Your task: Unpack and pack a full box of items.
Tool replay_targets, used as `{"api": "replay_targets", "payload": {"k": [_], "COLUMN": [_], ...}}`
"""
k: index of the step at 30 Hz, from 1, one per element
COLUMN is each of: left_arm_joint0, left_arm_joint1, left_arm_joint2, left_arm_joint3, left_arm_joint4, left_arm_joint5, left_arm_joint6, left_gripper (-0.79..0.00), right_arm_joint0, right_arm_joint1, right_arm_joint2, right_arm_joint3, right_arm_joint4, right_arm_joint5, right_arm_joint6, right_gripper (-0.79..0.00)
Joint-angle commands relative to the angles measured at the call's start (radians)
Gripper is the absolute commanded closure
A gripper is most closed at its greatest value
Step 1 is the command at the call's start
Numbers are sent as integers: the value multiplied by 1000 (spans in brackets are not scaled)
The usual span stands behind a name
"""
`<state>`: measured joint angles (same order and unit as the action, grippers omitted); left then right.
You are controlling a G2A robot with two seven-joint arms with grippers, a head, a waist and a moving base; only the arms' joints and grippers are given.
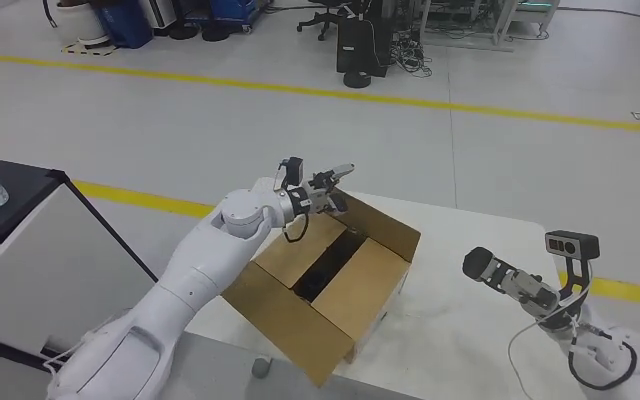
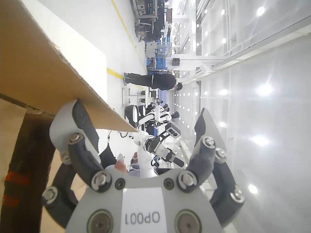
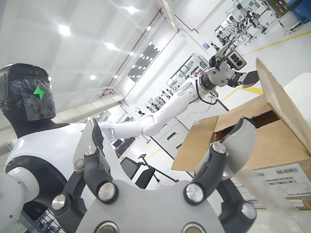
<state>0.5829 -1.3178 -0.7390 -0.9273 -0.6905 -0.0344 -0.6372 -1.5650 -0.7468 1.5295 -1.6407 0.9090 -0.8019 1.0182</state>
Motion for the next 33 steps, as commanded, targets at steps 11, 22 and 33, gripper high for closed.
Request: {"api": "replay_targets", "payload": {"k": [11,22,33], "left_arm_joint0": [-82,-82,-82], "left_arm_joint1": [-80,-80,-78], "left_arm_joint2": [90,90,80], "left_arm_joint3": [176,176,143], "left_arm_joint4": [93,93,160], "left_arm_joint5": [-49,-49,-10], "left_arm_joint6": [74,74,71], "left_gripper": [-785,-785,-785], "right_arm_joint0": [0,0,0], "right_arm_joint1": [0,0,0], "right_arm_joint2": [0,0,0], "right_arm_joint3": [0,0,0], "right_arm_joint4": [0,0,0], "right_arm_joint5": [0,0,0], "right_arm_joint6": [0,0,0], "right_gripper": [-785,-785,-785]}}
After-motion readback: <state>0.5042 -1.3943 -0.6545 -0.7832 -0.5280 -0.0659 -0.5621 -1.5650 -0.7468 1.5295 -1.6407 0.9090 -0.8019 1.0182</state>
